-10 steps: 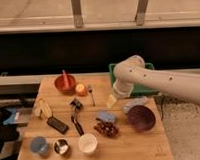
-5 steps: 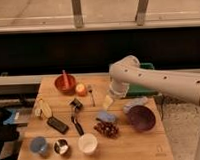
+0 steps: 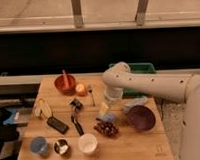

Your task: Wipe tray with sponge

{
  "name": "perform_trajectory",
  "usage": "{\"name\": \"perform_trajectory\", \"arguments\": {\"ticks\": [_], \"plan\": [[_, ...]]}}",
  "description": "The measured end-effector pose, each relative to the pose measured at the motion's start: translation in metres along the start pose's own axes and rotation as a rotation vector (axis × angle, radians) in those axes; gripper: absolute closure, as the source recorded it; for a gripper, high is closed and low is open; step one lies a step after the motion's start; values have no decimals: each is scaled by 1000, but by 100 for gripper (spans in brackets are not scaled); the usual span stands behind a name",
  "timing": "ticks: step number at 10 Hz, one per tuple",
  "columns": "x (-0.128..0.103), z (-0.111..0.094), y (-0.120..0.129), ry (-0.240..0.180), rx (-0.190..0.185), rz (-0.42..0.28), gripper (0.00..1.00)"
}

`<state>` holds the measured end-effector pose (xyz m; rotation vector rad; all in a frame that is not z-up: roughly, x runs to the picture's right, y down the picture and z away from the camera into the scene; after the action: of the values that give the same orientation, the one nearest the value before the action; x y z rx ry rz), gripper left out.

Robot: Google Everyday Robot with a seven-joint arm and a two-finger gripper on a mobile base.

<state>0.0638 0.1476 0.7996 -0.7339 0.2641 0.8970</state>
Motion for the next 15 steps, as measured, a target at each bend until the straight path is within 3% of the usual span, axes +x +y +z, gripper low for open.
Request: {"name": "perform_trajectory", "arguments": {"ticks": [5,8,10,11,15], "plan": [[0,42,6,31,-22,39,20],[-4,53,5,-5,4,71,20],[-11,59,9,-1,34,86,20],[-13,62,8,4,50,96,25],[-18,69,10,8,82,100,64]]}}
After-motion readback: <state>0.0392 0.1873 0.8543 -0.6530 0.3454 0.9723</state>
